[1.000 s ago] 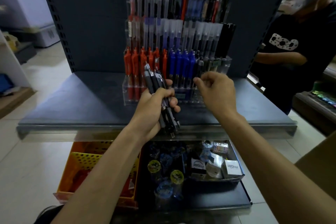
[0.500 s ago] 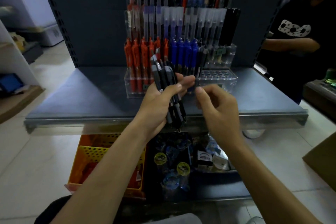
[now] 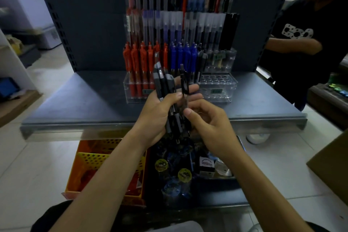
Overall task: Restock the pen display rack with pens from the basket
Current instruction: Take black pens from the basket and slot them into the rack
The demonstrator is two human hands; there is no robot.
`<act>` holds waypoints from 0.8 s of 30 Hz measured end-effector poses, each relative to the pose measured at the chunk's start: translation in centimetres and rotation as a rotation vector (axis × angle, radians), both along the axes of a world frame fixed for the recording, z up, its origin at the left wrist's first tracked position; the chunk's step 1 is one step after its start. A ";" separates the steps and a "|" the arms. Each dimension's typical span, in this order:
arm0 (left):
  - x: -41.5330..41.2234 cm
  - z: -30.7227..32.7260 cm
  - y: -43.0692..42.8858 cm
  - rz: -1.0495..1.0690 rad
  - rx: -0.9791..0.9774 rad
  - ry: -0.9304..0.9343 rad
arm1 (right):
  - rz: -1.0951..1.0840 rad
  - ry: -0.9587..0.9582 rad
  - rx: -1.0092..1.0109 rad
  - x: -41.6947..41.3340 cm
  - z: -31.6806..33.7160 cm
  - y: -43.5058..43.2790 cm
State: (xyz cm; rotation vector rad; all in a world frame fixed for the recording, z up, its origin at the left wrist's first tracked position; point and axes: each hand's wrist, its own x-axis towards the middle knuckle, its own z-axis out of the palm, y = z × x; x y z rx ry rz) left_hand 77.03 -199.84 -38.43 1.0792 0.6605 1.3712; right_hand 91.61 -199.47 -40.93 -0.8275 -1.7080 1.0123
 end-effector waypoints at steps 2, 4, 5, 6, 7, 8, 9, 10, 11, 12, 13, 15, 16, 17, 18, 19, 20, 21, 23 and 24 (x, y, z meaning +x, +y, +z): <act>-0.3 0.1 -0.1 0.056 -0.012 0.018 | -0.017 0.015 -0.008 0.0 0.0 -0.2; -0.5 0.0 -0.2 0.091 -0.008 0.069 | -0.037 0.002 0.007 0.0 -0.1 -0.1; -0.6 0.0 -0.3 0.103 -0.004 0.090 | -0.045 -0.005 0.019 0.0 -0.1 -0.2; -0.5 0.0 -0.5 0.115 0.001 0.112 | -0.051 -0.013 0.027 0.0 -0.2 -0.3; -0.5 0.0 -0.6 0.128 0.007 0.134 | -0.056 -0.020 0.032 -0.1 -0.3 -0.4; -0.6 0.0 -0.6 0.142 0.015 0.151 | -0.057 -0.028 0.031 -0.2 -0.4 -0.5; -0.6 -0.1 -0.6 0.156 0.020 0.160 | -0.050 -0.030 0.020 -0.4 -0.6 -0.6; -0.7 -0.1 -0.5 0.165 0.019 0.164 | -0.038 -0.028 0.006 -0.4 -0.7 -0.8; -0.7 -0.2 -0.5 0.172 0.017 0.166 | -0.027 -0.028 0.000 -0.5 -0.8 -0.9; -0.8 -0.2 -0.4 0.176 0.017 0.167 | -0.026 -0.032 0.004 -0.5 -0.8 -0.9; -0.7 -0.2 -0.4 0.178 0.018 0.169 | -0.033 -0.036 0.011 -0.5 -0.7 -0.9; -0.6 -0.1 -0.5 0.180 0.021 0.180 | -0.050 -0.044 0.033 -0.1 -0.5 -1.0; -0.5 -0.1 -0.5 0.184 0.022 0.191 | -0.052 -0.051 0.036 0.2 -0.3 -1.0; -0.5 -0.2 -0.4 0.190 0.025 0.207 | -0.051 -0.055 0.030 0.5 -0.1 -1.0; -0.5 -0.2 -0.4 0.198 0.026 0.219 | -0.048 -0.059 0.019 0.8 0.1 -1.0; -0.5 -0.3 -0.4 0.208 0.019 0.223 | -0.043 -0.058 0.007 1.1 0.3 -1.0; -0.5 -0.4 -0.4 0.213 0.009 0.216 | -0.034 -0.048 -0.010 1.3 0.7 -1.0; -0.5 -0.5 -0.4 0.211 0.000 0.205 | -0.020 -0.024 -0.037 1.5 1.1 -1.0; -0.4 -0.5 -0.6 0.193 -0.003 0.192 | 0.014 0.059 -0.119 1.7 1.8 -1.0; -0.4 -0.4 -0.7 0.184 0.002 0.193 | 0.029 0.107 -0.168 1.8 2.1 -1.0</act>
